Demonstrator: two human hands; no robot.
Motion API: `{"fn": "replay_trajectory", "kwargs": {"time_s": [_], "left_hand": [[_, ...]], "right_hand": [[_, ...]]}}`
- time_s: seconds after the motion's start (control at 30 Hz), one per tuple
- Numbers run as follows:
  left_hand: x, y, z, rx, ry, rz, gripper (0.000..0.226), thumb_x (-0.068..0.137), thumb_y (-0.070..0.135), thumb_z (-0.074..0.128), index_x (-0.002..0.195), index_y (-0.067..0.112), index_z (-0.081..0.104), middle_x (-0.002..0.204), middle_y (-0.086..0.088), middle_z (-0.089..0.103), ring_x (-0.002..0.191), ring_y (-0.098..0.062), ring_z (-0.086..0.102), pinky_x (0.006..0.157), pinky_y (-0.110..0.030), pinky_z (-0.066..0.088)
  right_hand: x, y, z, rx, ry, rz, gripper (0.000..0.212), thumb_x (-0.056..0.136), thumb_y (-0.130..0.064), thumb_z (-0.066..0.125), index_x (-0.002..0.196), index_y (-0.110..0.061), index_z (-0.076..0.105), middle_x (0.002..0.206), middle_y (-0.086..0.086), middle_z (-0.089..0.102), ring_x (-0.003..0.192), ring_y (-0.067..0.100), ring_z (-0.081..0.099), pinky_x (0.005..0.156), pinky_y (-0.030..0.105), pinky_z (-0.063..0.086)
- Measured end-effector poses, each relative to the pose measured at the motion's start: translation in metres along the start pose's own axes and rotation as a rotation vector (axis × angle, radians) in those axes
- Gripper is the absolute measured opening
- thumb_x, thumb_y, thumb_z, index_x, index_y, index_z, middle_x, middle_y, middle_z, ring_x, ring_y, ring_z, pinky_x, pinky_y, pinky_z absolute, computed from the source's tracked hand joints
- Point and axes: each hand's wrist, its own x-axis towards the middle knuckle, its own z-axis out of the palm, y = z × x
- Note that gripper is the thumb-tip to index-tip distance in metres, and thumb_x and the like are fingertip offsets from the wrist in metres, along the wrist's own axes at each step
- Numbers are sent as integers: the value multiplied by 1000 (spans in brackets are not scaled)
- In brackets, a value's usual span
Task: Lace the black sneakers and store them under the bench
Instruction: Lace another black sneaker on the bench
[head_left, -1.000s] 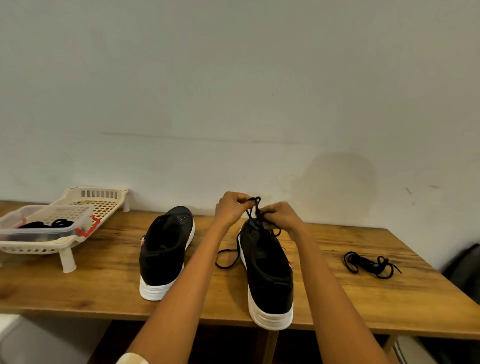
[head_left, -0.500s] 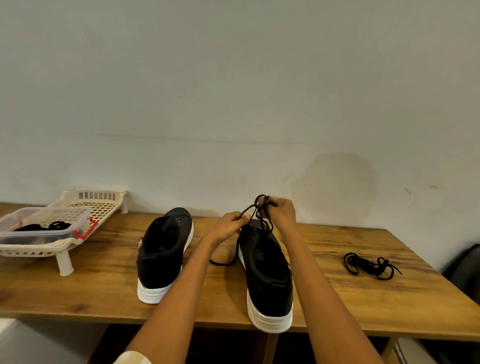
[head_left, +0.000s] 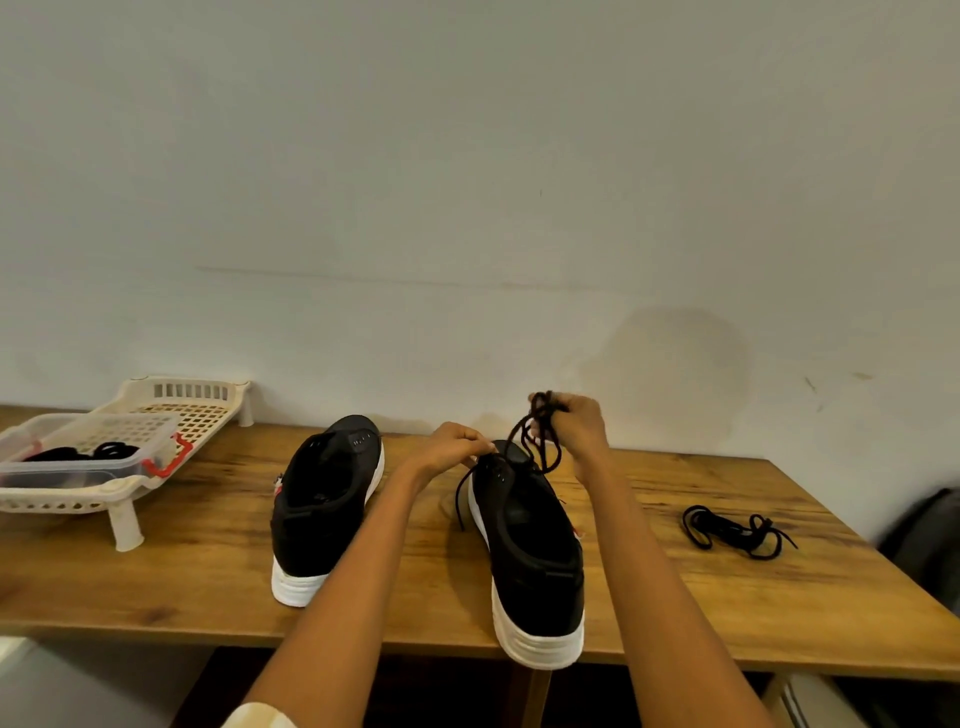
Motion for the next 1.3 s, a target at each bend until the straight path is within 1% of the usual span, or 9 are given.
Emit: {"fn": "replay_trajectory", "kwargs": {"time_s": [0.23, 0.4, 0.53, 0.73, 0.87, 1.03, 1.17, 1.23, 1.3], "left_hand": [[-8, -5, -9, -34, -25, 5, 28, 95, 7, 48, 74, 16, 63, 86, -2, 64, 90, -15, 61, 68, -6, 45], [-6, -6, -7, -6, -18, 20, 30, 95, 4, 48, 69, 16, 59, 77, 0, 60, 79, -10, 58, 72, -16, 43], [-5, -9, -8, -35, -10, 21, 26, 95, 5, 49, 76, 15, 63, 81, 1, 63, 79, -10, 60, 75, -15, 44], [-8, -6, -7, -61, -17, 36, 29, 96, 6, 47, 75, 17, 63, 82, 0, 64, 80, -11, 61, 70, -12, 46], [-7, -1, 3, -16, 62, 63, 11, 95, 19, 52, 100, 13, 60, 100, -2, 61, 95, -16, 56, 81, -22, 48], [-10, 46, 17, -286, 205, 234, 59, 92, 37, 54, 142, 17, 30, 135, 1, 45, 123, -10, 43, 98, -23, 34], [-10, 62, 27, -373, -87, 257, 61, 91, 41, 56, 142, 18, 33, 135, -2, 51, 122, -16, 53, 105, -30, 39], [-11, 63, 30, -312, -116, 283, 39, 93, 37, 55, 124, 13, 51, 98, -1, 64, 86, -10, 66, 88, -30, 48], [-10, 64, 32, -343, -79, 276, 22, 96, 31, 52, 100, 12, 61, 65, 5, 49, 56, -6, 50, 78, -29, 46]], "right_hand": [[-14, -10, 14, -819, -553, -59, 37, 84, 6, 44, 57, -19, 47, 57, 3, 42, 53, 13, 39, 50, 21, 30], [-14, -2, 26, -835, -441, -71, 28, 87, 3, 47, 70, -14, 59, 61, 3, 46, 57, 13, 41, 47, 20, 27], [-9, -1, 23, -775, -280, -96, 25, 90, -5, 50, 105, -6, 70, 98, 17, 66, 88, 30, 59, 62, 25, 39], [2, -22, -3, -107, 220, -114, 32, 90, 6, 46, 112, -2, 67, 106, 16, 67, 82, 24, 62, 74, 32, 55], [-1, -29, -9, -385, 151, -155, 28, 89, 3, 51, 108, -4, 69, 108, 15, 68, 92, 29, 64, 77, 33, 51], [-10, -39, -3, -829, -176, -163, 22, 85, -1, 57, 100, -5, 73, 93, 14, 72, 86, 28, 67, 72, 29, 53], [-11, -65, -3, -630, -132, -235, 26, 79, 6, 58, 95, -9, 71, 86, 3, 67, 82, 18, 63, 71, 24, 50], [-15, -72, -9, -181, -71, -202, 28, 79, 9, 52, 89, -10, 70, 88, 5, 68, 83, 21, 64, 75, 28, 54], [-17, -72, -19, 236, -2, -145, 29, 85, 12, 47, 90, -7, 68, 87, 10, 67, 79, 23, 65, 73, 29, 57]]}}
